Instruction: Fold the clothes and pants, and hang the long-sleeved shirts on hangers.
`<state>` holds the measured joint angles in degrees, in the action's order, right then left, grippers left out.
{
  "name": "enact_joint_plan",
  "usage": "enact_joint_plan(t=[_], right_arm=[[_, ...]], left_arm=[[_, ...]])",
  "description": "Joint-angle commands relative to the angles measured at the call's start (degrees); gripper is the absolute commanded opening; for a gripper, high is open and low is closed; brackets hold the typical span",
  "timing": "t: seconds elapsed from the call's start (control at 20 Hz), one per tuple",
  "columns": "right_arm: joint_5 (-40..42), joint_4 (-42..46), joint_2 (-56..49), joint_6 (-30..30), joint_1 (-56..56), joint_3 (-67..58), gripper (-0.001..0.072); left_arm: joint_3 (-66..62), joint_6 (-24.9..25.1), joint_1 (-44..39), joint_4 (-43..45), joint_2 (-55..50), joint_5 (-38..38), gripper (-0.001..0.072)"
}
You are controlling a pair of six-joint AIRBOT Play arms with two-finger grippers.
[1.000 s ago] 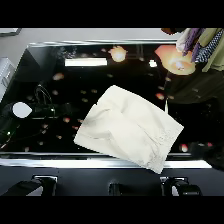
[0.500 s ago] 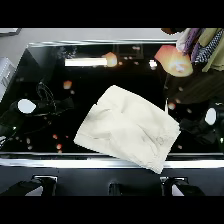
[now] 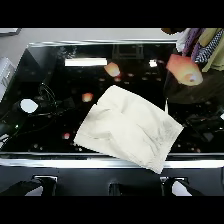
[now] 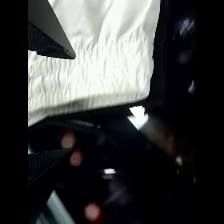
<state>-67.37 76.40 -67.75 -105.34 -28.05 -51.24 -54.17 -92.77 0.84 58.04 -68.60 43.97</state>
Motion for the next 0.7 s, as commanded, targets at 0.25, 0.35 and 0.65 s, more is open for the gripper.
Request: enact_joint_plan(t=[0.25, 0.35, 0.65], right_arm=[[4.7, -13.3, -9.0, 7.6, -1.3, 0.0, 0.0316], [6.2, -14.7, -9.0, 9.2, -1.3, -0.1, 0.0192], [14.2, -20.2, -10.4, 11.1, -0.9, -2.4, 0.0027]], left_arm=[[0.0, 0.0, 0.0, 0.0, -0.9, -0.1, 0.0680], [0.0, 0.0, 0.0, 0.0, -1.1, 0.0, 0.0680], [0.0, -0.3, 0.0, -0.3, -2.5, -1.0, 0.0680]])
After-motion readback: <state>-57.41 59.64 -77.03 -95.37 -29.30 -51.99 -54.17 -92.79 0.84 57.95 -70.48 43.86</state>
